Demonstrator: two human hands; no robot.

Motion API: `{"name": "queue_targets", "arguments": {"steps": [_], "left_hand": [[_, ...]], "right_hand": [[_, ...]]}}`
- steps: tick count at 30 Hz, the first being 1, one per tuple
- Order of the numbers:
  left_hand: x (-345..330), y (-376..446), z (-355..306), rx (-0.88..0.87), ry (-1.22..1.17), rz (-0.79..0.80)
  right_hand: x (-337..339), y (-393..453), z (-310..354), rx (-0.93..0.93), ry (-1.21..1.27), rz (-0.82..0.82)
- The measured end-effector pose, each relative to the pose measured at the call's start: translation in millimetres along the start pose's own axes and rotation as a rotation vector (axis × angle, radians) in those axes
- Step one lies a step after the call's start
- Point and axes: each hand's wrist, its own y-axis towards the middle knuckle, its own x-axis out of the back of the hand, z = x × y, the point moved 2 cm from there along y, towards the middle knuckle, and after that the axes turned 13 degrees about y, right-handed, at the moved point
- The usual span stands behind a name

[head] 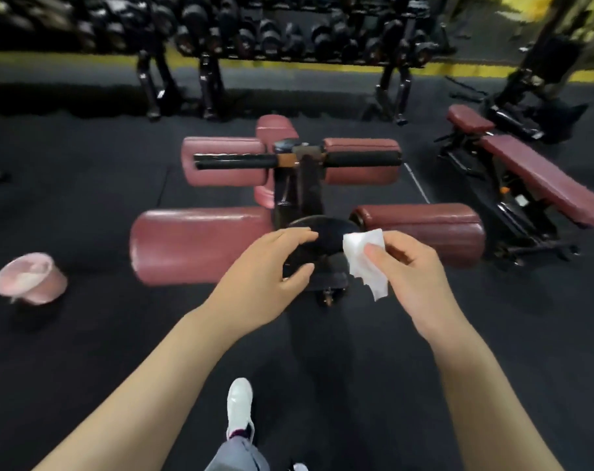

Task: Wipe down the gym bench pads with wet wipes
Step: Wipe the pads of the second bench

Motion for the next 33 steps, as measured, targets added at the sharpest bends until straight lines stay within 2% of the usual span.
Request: {"name": "queue_targets", "arguments": {"steps": [6, 13, 20, 26, 30, 33], "left_hand": [[36, -83, 51, 0.262, -0.107, -0.158], [76, -154, 138, 0.436, -0.159, -0.192], [118, -244, 277, 0.639, -0.021, -0.13], [165, -312, 378, 0.732, 0.201, -0.114], [184, -321, 435, 0.768, 0.306, -0.105], [194, -306, 480, 0.79, 0.345, -0.088]], "right_hand": [[-102, -16, -4, 0.025, -0.089, 0.342], [-235, -36, -10, 0.06, -0.177, 0.618], [-393, -41, -30, 0.128, -0.375, 0.691], [-494, -22, -45, 0.082, -0.471, 0.702], [-541, 9, -50, 0.033, -0.487, 0.631], [-576, 46, -57, 0.097, -0.685, 0.626]]}}
